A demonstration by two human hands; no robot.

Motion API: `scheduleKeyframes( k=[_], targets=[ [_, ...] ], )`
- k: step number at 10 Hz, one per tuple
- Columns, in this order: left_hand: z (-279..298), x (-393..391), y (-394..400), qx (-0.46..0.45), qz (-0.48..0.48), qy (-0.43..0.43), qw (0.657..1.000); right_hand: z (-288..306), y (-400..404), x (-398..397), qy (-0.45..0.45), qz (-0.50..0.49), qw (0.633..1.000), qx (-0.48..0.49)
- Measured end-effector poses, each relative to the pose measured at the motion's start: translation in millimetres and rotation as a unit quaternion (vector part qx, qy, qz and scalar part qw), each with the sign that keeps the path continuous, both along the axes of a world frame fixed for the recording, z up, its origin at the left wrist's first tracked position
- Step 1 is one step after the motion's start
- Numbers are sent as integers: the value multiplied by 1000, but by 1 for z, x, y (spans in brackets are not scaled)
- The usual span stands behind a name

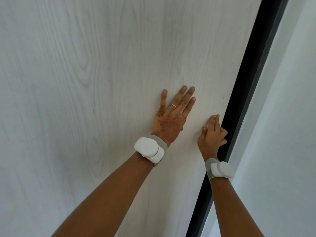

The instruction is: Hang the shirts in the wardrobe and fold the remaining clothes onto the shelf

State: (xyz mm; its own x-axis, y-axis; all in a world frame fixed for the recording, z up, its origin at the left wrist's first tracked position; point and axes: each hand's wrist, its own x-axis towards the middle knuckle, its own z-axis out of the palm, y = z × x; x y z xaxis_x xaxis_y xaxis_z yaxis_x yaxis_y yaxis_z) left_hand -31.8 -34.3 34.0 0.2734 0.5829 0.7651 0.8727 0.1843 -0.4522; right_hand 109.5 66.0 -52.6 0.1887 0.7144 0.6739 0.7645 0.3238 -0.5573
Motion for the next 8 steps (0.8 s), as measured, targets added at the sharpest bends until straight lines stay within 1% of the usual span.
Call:
scheduleKeyframes(
  k=[4, 6, 7, 8],
  targets=[
    [-3, 22, 26, 23, -26, -1, 999, 6, 17, 31, -24, 1, 999, -33],
    [-5, 18, 29, 26, -32, -13, 999, 3, 15, 33, -49, 25, 997, -59],
    [-3, 21, 24, 13, -53, -11, 998, 13, 2, 41, -63, 47, 994, -79],
    [-4, 24, 22, 30, -126, -37, 991, 18, -6, 52, -44, 57, 993, -91]
  ],
)
